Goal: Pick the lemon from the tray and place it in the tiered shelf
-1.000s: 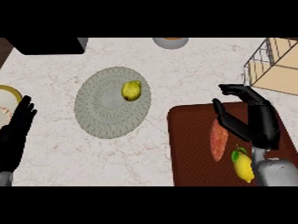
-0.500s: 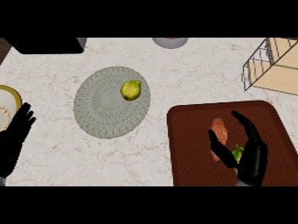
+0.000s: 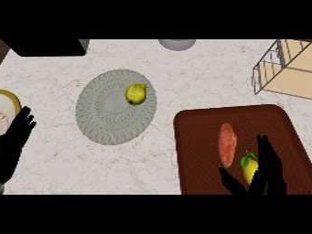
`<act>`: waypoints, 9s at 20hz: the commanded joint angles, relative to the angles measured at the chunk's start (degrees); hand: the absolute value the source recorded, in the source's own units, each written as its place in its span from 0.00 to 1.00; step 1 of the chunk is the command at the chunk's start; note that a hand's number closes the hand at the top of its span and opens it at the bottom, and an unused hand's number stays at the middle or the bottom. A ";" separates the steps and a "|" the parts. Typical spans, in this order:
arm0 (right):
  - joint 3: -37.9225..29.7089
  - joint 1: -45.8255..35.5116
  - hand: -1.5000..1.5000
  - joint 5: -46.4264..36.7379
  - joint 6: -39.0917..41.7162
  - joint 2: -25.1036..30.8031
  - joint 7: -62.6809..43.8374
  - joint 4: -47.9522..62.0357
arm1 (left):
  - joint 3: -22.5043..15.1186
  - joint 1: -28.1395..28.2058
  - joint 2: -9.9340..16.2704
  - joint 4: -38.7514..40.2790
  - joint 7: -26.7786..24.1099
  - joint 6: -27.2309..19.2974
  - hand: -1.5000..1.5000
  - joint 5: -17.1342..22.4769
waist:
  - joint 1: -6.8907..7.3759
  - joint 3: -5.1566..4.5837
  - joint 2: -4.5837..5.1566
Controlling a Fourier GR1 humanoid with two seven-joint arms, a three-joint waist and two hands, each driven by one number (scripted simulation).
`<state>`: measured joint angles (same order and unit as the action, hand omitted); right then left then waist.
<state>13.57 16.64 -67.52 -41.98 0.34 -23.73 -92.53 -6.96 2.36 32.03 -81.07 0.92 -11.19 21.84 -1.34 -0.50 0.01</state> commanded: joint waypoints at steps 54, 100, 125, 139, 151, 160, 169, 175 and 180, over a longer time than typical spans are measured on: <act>-5.71 -10.49 1.00 -14.22 52.33 5.72 -20.29 6.18 | 12.95 0.79 -9.24 -1.41 3.38 11.83 0.50 -11.00 | 1.59 0.51 -0.05; -60.92 -35.27 1.00 70.26 80.14 46.90 -0.27 -10.65 | 15.52 -0.94 -12.52 1.08 2.72 14.36 0.50 -14.53 | 1.55 0.45 -0.01; -32.83 -58.71 1.00 41.39 60.01 59.26 16.44 29.01 | 13.56 -2.63 -16.59 -1.82 5.86 13.33 0.50 -18.67 | 3.20 0.49 0.37; -34.54 -68.56 0.00 36.70 50.00 57.19 22.49 56.18 | 17.29 -2.01 -14.69 0.96 2.61 16.60 0.50 -17.21 | 3.06 0.53 0.43; -34.87 -74.77 0.00 35.02 46.18 56.55 35.34 68.71 | 16.90 -5.41 -15.64 1.71 5.30 15.12 0.50 -18.85 | 2.80 0.55 0.47; -42.56 -79.29 0.00 43.33 57.89 61.94 31.89 75.08 | 17.66 -2.23 -14.82 0.58 3.59 18.03 0.50 -17.53 | 2.86 0.56 0.47; -51.05 -76.10 0.00 52.01 67.06 72.52 32.36 77.32 | 17.66 -2.08 -15.77 0.04 3.51 16.16 0.50 -19.06 | 1.84 0.56 0.19; -54.30 -72.53 0.00 53.53 72.94 86.67 29.57 81.14 | 19.06 -2.61 -15.51 1.41 3.57 17.13 0.50 -17.31 | 1.32 0.68 0.36; -54.69 -63.92 0.00 53.12 81.85 94.19 34.17 84.80 | 19.33 -2.04 -15.61 0.04 5.18 16.30 0.50 -17.36 | -0.03 0.89 0.05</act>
<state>-40.76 -52.18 -14.26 34.17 88.81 8.18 -9.58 11.78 0.22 16.52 -80.75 5.21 5.36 3.92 -0.69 0.30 0.19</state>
